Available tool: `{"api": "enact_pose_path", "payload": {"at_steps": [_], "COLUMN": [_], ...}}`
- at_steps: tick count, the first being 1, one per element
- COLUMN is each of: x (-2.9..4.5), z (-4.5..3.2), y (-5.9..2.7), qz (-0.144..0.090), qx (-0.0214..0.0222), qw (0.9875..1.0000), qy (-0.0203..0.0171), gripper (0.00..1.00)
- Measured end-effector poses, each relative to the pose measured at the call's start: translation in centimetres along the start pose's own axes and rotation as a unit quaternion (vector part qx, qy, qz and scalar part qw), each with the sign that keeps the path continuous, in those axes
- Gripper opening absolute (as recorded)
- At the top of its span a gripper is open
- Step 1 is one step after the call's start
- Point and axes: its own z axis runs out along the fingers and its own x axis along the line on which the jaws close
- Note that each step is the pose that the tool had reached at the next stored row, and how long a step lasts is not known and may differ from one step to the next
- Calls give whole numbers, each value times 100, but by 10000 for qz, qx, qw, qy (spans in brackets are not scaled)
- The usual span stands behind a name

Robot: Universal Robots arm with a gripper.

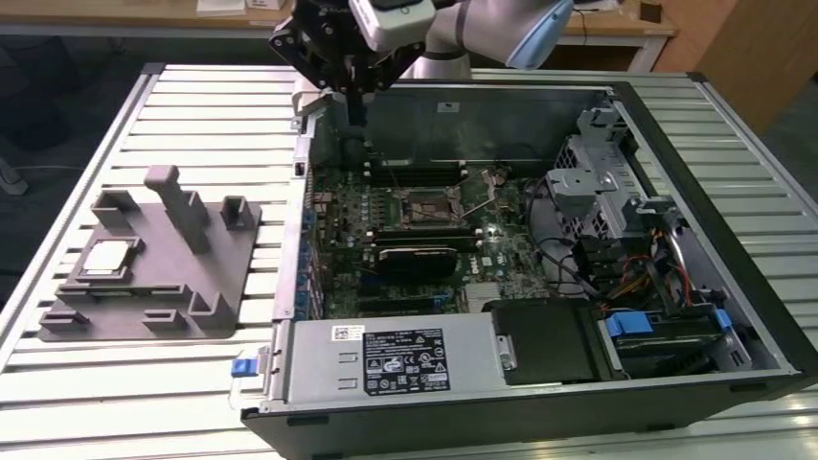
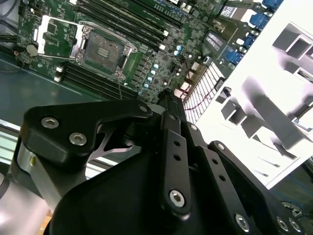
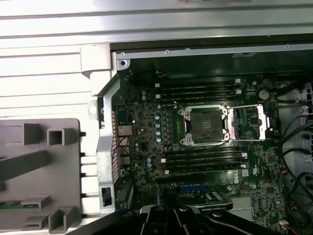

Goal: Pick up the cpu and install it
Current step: 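Reach for the cpu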

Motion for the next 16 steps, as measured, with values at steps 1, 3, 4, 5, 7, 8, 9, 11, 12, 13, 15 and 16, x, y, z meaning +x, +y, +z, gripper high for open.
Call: {"api": "enact_pose_path", "payload": {"at_steps": [1,3,4,5,7,8,9,11,12,13,15,16], "x": [6,21,30,40,66,81,97,129,144,160,192,208], "z": [0,-1,-1,-1,-2,-2,-3,-4,-4,-4,-6,-6], "y": [0,-2,-3,-3,-5,-6,-7,-10,-11,-12,-14,-16], "qz": [0,0,0,0,0,0,0,0,0,-1,-1,-1], "qx": [0,0,0,0,-1,-1,-1,-1,-1,-1,-2,-1], "qw": [10000,10000,10000,10000,10000,10000,10000,10000,10000,10000,10000,10000], "qy": [0,-1,-1,-2,-4,-5,-7,-10,-11,-13,-16,-18], "gripper": [11,11,11,11,11,11,11,11,11,11,11,11]}}
